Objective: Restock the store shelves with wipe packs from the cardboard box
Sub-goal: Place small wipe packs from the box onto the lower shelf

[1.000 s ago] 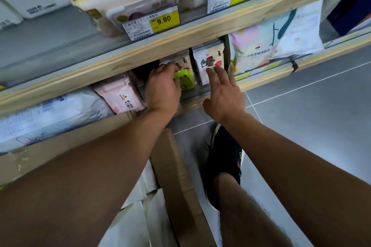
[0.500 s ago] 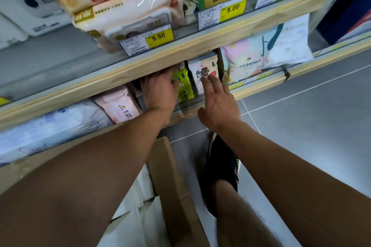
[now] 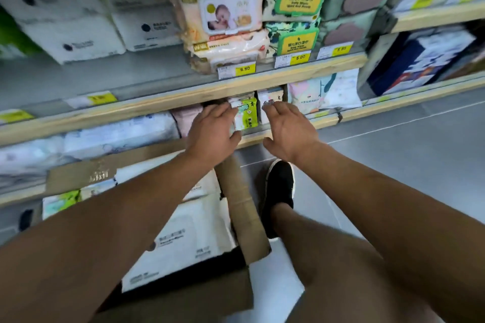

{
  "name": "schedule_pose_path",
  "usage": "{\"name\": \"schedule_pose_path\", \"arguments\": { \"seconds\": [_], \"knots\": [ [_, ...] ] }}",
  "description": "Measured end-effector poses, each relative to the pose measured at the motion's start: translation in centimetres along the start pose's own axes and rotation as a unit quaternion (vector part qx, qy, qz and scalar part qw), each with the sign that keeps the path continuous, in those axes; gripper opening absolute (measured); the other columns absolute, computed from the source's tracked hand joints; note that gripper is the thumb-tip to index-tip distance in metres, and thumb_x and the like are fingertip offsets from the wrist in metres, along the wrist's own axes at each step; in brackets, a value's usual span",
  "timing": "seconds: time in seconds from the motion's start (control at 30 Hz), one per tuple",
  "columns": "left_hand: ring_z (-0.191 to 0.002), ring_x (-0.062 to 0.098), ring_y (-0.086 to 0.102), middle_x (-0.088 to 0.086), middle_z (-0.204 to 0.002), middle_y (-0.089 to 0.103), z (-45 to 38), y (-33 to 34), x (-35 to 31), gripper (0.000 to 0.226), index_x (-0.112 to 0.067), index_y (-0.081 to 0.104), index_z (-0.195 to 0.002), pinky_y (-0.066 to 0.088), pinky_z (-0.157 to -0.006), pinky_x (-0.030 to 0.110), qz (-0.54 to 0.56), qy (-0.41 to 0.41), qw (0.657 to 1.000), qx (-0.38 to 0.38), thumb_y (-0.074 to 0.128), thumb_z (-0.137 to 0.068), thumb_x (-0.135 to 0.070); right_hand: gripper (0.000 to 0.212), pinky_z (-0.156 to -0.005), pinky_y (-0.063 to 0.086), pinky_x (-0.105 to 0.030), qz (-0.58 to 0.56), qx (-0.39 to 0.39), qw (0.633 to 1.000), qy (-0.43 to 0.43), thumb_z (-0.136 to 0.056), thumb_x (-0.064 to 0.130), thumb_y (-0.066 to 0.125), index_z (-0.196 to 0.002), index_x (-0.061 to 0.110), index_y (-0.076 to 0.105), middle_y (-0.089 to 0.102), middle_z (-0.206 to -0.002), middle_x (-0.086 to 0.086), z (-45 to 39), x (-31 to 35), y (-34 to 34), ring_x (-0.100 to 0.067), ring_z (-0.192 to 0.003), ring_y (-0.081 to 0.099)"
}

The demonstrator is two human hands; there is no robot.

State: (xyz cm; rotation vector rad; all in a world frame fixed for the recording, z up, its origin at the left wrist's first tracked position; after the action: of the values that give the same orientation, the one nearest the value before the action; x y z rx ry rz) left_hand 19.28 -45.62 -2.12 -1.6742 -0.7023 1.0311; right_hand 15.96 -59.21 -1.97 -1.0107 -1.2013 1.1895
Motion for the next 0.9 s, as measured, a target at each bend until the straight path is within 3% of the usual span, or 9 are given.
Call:
{"name": "schedule_pose_path", "arguments": {
  "seconds": [0.17, 0.37, 0.53, 0.63, 0.73, 0.9],
  "knots": [
    [-0.129, 0.029, 0.043, 0.007, -0.142, 0.049, 6.0, -5.9, 2.3, 0.06, -0.018, 0.051, -0.135, 0.031, -0.108, 0.036, 0.001, 0.005, 1.0, 0.001, 0.051, -0.08, -0.041, 0.074, -0.114, 0.028, -0.042, 0.006, -0.006, 0.999, -0.037, -0.081, 0.038, 0.065, -0.143, 0.015, 0.033, 0.038, -0.143, -0.007, 3.8, 7.5, -2.8, -0.03, -0.138, 0.027],
    [-0.129, 0.028, 0.044, 0.005, -0.143, 0.047, 14.1, -10.0, 9.2, 0.057, -0.021, 0.048, -0.137, 0.035, -0.108, 0.04, -0.012, -0.032, 0.999, 0.028, 0.062, -0.084, -0.035, 0.071, -0.109, 0.032, -0.037, 0.001, 0.016, 0.996, -0.087, -0.084, 0.034, 0.06, -0.145, 0.017, 0.029, 0.036, -0.145, -0.005, 6.3, 17.1, -2.7, -0.028, -0.135, 0.029],
    [-0.127, 0.027, 0.048, 0.006, -0.139, 0.052, 21.0, -12.9, 15.9, 0.054, -0.019, 0.053, -0.132, 0.039, -0.103, 0.038, -0.006, -0.068, 0.998, 0.016, 0.057, -0.081, -0.034, 0.068, -0.107, 0.031, -0.034, -0.013, 0.052, 0.988, -0.144, -0.086, 0.033, 0.06, -0.145, 0.016, 0.031, 0.036, -0.145, -0.005, 6.4, 25.9, -0.6, -0.029, -0.133, 0.031],
    [-0.125, 0.025, 0.048, -0.001, -0.14, 0.05, 24.4, -13.0, 21.0, 0.054, -0.025, 0.049, -0.135, 0.04, -0.099, 0.037, -0.023, -0.126, 0.991, 0.03, 0.058, -0.083, -0.038, 0.066, -0.105, 0.033, -0.034, -0.014, 0.079, 0.98, -0.182, -0.085, 0.032, 0.062, -0.143, 0.015, 0.034, 0.038, -0.144, -0.006, 5.8, 31.2, 1.5, -0.029, -0.132, 0.034],
    [-0.118, 0.028, 0.054, 0.003, -0.136, 0.054, 26.5, -12.4, 25.4, 0.062, -0.025, 0.047, -0.134, 0.047, -0.095, 0.044, -0.012, -0.15, 0.988, 0.042, 0.044, -0.078, -0.051, 0.065, -0.106, 0.035, -0.034, -0.021, 0.106, 0.972, -0.207, -0.084, 0.031, 0.061, -0.142, 0.015, 0.036, 0.039, -0.141, -0.006, 5.1, 35.6, 3.6, -0.029, -0.129, 0.035],
    [-0.11, 0.036, 0.058, 0.014, -0.128, 0.06, 28.0, -10.8, 30.8, 0.061, -0.011, 0.055, -0.129, 0.048, -0.092, 0.042, 0.003, -0.156, 0.987, 0.033, 0.063, -0.073, -0.034, 0.069, -0.107, 0.035, -0.038, -0.011, 0.141, 0.964, -0.225, -0.085, 0.034, 0.063, -0.144, 0.015, 0.034, 0.036, -0.145, -0.007, 3.4, 40.4, 7.6, -0.031, -0.13, 0.036]
  ]
}}
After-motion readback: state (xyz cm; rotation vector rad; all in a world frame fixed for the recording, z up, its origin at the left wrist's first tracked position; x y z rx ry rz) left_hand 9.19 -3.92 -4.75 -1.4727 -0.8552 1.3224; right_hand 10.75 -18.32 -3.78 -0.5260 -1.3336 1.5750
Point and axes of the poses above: each hand's wrist, its own z-axis away from the middle knuckle, its own y-axis out of the palm, x = y × z, the point moved 9 cm from there along -z, towards the middle knuckle
